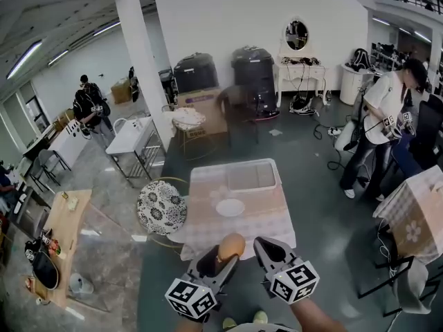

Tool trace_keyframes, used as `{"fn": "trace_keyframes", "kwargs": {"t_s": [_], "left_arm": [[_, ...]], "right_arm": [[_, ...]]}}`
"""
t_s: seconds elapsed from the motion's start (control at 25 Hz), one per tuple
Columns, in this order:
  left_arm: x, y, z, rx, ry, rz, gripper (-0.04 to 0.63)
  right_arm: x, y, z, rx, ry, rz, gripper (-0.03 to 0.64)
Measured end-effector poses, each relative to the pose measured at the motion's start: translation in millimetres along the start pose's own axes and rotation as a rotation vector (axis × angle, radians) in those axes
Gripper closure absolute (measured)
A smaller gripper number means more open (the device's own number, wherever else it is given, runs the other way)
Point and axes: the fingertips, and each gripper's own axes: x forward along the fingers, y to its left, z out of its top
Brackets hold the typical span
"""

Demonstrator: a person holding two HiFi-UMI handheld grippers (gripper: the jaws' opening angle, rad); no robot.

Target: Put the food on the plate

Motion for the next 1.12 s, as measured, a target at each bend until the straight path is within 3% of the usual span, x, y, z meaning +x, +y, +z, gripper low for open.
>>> {"fn": "trace_keyframes", "kwargs": {"t_s": [1.12], "left_arm": [[24.7, 11.0, -23.3, 0.029, 0.057, 0.062, 0.344]], "right_arm": [[-0.8, -34.1, -10.1, 0.030, 0.007, -0.016, 0.604]]}}
